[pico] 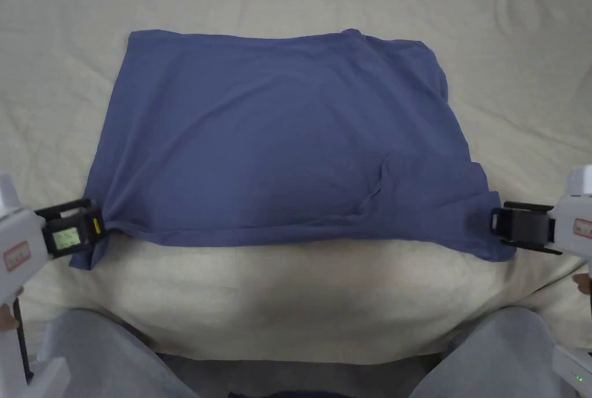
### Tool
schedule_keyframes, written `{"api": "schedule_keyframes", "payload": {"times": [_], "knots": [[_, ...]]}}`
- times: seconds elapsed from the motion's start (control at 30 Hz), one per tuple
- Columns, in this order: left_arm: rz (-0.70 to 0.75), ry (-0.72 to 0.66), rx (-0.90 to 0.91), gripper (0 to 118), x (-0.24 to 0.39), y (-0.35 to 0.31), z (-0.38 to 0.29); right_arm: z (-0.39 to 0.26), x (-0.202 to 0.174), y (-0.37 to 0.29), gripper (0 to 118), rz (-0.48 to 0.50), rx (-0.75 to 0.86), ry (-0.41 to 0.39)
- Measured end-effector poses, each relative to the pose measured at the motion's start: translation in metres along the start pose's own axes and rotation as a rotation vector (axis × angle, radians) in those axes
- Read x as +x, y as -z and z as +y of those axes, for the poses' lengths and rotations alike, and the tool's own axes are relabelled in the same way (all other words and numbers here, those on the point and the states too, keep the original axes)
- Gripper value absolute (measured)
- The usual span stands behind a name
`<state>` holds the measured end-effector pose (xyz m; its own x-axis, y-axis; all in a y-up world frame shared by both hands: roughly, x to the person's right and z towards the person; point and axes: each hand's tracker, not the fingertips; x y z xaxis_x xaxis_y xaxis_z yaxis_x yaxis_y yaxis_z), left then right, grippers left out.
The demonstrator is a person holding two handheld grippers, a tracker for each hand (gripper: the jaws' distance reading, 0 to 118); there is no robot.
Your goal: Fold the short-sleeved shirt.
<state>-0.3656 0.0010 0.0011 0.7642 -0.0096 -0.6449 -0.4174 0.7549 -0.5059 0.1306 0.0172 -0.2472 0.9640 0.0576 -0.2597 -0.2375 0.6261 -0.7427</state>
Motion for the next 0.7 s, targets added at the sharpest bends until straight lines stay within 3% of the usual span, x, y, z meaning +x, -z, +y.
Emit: {"api": "schedule_keyframes", "payload": {"times": [0.13, 0.3, 0.43, 0.53, 0.7], "knots": [[0.041, -0.039, 0.139, 118, 0.005, -0.022, 0.033, 0.021, 0.001, -0.031, 99, -0.036, 0.165, -0.015], [0.102, 0.022, 0.289, 118, 0.03, -0.024, 0.054, 0.034, -0.007, -0.06, 99, -0.035, 0.368, 0.03], [0.022, 0.011, 0.345, 118, 0.052, -0.023, 0.056, 0.025, -0.022, -0.066, 100, 0.0, 0.516, 0.038], [0.006, 0.036, 0.383, 118, 0.068, -0.025, 0.049, 0.015, -0.036, -0.065, 101, -0.002, 0.566, -0.006], [-0.011, 0.071, 0.423, 118, 0.082, -0.03, 0.037, 0.003, -0.051, -0.06, 103, 0.042, 0.583, 0.007]]}}
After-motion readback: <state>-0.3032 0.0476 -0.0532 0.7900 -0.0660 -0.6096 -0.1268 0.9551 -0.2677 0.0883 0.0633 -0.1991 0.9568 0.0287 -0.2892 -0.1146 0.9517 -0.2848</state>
